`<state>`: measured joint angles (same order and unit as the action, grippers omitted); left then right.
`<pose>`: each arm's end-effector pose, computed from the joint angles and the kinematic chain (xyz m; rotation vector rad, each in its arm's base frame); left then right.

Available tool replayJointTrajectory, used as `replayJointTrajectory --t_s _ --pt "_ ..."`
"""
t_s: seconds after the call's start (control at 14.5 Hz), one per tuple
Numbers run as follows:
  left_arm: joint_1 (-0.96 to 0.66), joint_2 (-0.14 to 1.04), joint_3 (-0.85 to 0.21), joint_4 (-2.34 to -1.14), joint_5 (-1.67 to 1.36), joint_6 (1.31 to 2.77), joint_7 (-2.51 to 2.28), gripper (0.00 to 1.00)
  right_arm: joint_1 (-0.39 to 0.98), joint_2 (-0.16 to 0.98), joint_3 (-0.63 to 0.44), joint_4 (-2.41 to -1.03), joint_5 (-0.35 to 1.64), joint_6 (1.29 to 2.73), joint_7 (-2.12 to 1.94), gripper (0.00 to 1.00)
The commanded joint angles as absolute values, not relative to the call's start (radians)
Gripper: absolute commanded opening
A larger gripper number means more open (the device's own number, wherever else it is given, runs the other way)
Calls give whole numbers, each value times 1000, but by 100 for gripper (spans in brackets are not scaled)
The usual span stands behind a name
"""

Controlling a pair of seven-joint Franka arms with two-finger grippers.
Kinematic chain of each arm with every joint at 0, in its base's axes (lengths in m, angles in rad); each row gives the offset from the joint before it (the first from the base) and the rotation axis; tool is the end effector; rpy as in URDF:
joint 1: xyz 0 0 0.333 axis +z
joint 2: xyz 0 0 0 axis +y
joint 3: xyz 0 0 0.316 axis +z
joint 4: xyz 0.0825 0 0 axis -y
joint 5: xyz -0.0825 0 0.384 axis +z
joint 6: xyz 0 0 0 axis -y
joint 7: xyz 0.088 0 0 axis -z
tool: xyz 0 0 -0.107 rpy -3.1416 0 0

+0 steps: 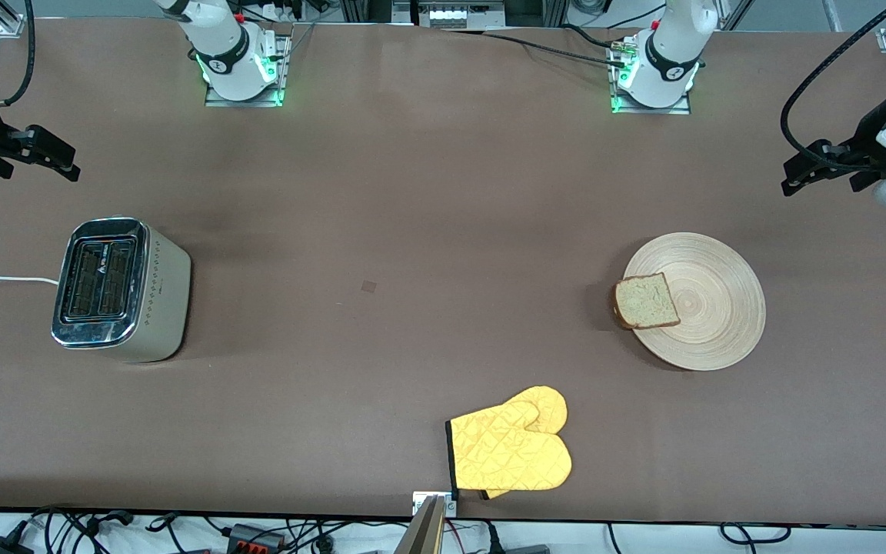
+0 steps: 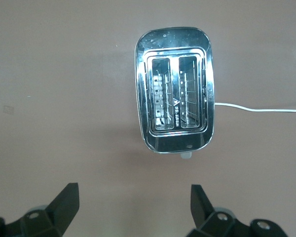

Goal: Move plate and put bread in toaster

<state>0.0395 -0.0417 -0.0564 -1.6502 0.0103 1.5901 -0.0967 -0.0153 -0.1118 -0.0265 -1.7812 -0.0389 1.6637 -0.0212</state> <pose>0.5421 -0.0087 0.6115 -3.1253 -0.1244 0.0277 0.5237 -0.0264 0.5931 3.1059 -0.0259 -0.0106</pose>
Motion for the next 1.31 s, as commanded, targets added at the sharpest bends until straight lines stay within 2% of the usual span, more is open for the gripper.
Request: replayJointTrajectory --t_s 0.0,1.24 --pt "37 -29 -57 -1623 0 1571 -89 100 -25 -106 -20 -1759 -35 1638 -37 100" --pt "34 -28 -57 -1623 3 1571 -87 100 -25 -103 -20 -1766 -37 1655 -38 100"
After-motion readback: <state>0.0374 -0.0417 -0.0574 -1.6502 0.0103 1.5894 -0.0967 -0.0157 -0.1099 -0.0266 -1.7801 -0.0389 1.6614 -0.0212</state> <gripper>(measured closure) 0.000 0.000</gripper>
